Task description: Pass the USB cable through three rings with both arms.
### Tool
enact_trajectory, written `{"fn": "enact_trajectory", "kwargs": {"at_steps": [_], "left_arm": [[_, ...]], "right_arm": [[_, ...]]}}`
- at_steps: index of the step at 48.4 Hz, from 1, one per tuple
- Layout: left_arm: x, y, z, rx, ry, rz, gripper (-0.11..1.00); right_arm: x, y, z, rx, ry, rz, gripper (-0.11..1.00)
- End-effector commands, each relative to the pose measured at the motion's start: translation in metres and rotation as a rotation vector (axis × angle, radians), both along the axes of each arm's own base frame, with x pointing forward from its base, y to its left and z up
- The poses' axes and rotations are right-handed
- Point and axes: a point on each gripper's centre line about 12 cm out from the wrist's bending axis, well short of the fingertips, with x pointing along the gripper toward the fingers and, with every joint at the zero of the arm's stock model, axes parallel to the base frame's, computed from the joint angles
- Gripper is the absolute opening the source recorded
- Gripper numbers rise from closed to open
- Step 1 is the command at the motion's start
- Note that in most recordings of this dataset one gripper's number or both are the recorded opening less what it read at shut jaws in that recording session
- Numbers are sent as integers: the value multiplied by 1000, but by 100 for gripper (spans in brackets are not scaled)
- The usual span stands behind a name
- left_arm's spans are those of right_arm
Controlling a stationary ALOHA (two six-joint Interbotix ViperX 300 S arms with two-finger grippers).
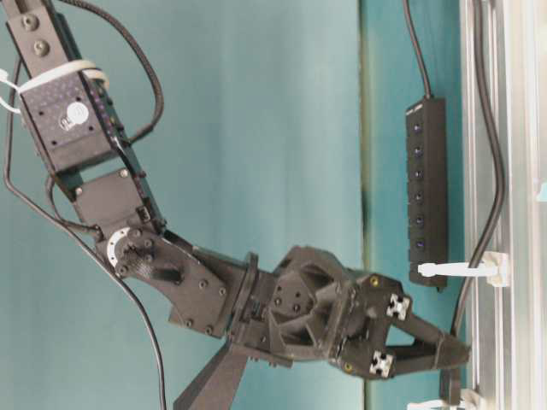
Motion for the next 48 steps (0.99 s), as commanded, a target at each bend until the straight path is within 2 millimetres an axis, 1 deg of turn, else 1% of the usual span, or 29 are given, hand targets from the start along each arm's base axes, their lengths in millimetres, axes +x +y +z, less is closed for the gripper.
{"fn": "enact_trajectory", "kwargs": {"at_steps": [1, 5, 12, 25, 38, 48], "left_arm": [[2, 1, 3, 5, -12, 0, 78], [1, 0, 1, 6, -9, -1, 78], [1, 3, -1, 6, -15, 14, 78], [6, 5, -5, 14, -56, 18, 78], [12, 6, -10, 31, -47, 3, 78], [13, 6, -11, 31, -42, 3, 78]], "right_arm": [[8, -3, 11, -9, -47, 4, -5], [11, -4, 14, -10, -58, 4, -5], [14, -5, 12, -11, -61, 3, -5], [15, -1, 11, 5, -73, 3, -5], [18, 8, 13, 9, -87, 18, -5], [17, 14, 12, 23, -80, 22, -5]]}}
